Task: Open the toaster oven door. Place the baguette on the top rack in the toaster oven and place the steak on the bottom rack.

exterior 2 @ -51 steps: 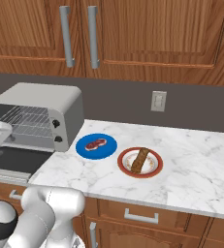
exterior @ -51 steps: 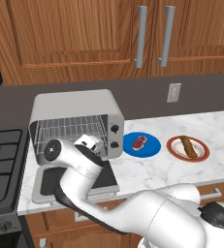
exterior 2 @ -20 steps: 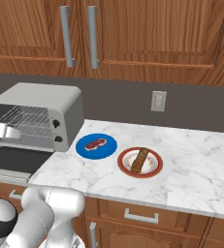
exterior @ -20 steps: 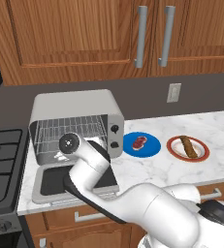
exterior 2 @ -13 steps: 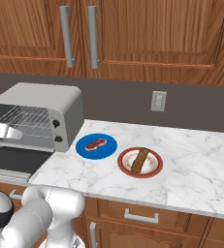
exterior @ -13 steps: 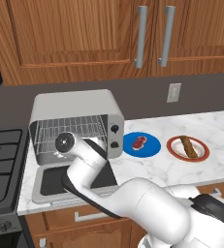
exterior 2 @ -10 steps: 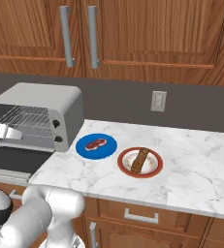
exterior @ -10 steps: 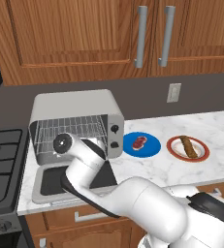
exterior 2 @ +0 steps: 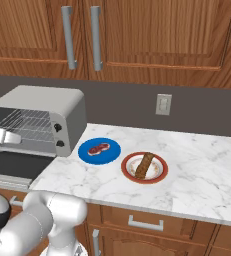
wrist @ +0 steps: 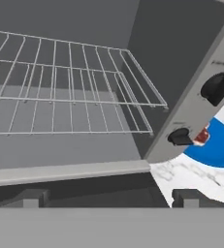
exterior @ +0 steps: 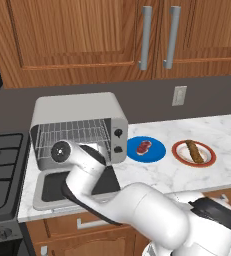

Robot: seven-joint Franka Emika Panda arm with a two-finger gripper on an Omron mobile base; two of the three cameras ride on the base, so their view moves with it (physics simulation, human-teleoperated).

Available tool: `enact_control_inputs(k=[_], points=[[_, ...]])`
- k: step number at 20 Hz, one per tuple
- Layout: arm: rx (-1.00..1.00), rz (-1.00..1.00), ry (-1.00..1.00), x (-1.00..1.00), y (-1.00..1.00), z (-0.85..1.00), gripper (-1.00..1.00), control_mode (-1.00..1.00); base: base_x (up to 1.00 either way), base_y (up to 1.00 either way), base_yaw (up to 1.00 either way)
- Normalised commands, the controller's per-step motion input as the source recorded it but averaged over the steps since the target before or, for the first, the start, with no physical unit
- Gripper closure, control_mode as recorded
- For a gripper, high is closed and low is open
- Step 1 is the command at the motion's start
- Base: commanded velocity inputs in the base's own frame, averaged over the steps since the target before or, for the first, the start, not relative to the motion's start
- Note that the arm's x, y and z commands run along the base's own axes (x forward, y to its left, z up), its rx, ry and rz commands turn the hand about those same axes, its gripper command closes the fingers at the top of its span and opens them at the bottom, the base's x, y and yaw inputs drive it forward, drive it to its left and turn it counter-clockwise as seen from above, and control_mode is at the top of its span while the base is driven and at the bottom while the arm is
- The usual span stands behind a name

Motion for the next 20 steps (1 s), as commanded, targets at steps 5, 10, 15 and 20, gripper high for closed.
enact_control_inputs(k=[5,10,15,20], points=[[0.00,0.13,-0.21,0.00,0.00,-0.07,-1.00,-1.00,0.00,0.00,0.00],[0.00,0.04,-0.12,0.06,0.00,-0.04,-1.00,-1.00,0.00,0.00,0.00],[0.00,0.00,-0.07,0.18,0.00,-0.08,-1.00,-1.00,0.00,0.00,0.00],[0.00,0.00,-0.03,0.24,0.07,-0.07,-1.00,-1.00,0.00,0.00,0.00]])
